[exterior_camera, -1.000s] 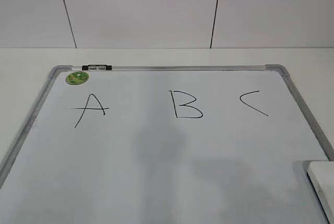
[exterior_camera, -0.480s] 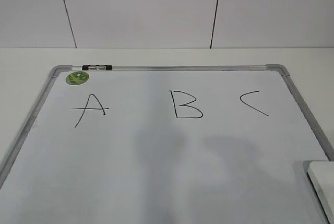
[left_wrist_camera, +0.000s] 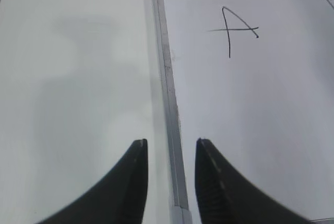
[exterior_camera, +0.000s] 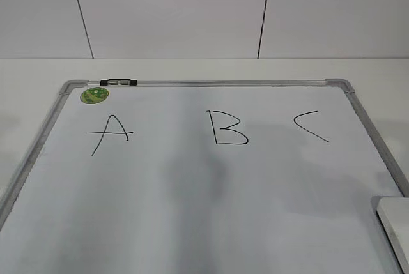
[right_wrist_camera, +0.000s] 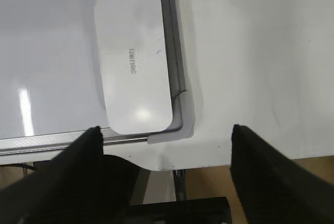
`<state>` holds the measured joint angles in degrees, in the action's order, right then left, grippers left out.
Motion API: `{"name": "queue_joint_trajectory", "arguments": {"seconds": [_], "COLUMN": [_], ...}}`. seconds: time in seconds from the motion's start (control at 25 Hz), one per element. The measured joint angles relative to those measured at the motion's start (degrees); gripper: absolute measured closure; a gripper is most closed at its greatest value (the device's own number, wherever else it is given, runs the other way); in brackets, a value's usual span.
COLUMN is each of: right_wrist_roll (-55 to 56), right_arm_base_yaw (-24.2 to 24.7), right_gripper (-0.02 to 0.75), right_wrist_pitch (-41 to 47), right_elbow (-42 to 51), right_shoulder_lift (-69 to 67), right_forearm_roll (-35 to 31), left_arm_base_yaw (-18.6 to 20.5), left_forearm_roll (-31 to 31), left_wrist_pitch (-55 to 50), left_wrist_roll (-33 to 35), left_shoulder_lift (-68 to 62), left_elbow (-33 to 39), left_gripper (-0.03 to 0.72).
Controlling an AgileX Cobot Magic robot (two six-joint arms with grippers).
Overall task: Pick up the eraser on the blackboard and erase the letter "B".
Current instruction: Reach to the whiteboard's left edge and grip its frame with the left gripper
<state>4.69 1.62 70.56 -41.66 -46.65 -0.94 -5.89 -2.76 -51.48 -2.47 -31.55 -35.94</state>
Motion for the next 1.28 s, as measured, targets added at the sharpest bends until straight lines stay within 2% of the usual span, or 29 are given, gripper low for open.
{"name": "queue_joint_trajectory", "arguments": {"seconds": [0.28, 0.6, 0.96, 1.28], "right_wrist_roll": [0.0, 0.1, 0.1, 0.2], "right_arm_base_yaw": [0.0, 0.0, 0.0, 0.0], "right_gripper": [0.154, 0.154, 0.154, 0.154], "right_wrist_pitch": [0.0, 0.1, 0.1, 0.1], "right_elbow": [-4.3, -4.6, -4.6, -4.6], "right_shoulder_lift": [-8.4, -10.1, -10.1, -10.1], "right_forearm_roll": [0.0, 0.0, -0.1, -0.1], "left_arm_base_yaw": [0.0, 0.0, 0.0, 0.0], "left_forearm_roll": [0.0, 0.8, 2.3, 2.8], "left_wrist_pitch": [-3.3, -6.8, -6.0, -2.2], "left_wrist_roll": [-0.2, -0.2, -0.3, -0.3], "left_shoulder_lift": [-19.6, -40.6, -58.5, -68.9], "left_elbow": [-10.2, -20.5, -28.5, -32.2], "left_gripper": [0.447, 0.447, 0.447, 0.447]}}
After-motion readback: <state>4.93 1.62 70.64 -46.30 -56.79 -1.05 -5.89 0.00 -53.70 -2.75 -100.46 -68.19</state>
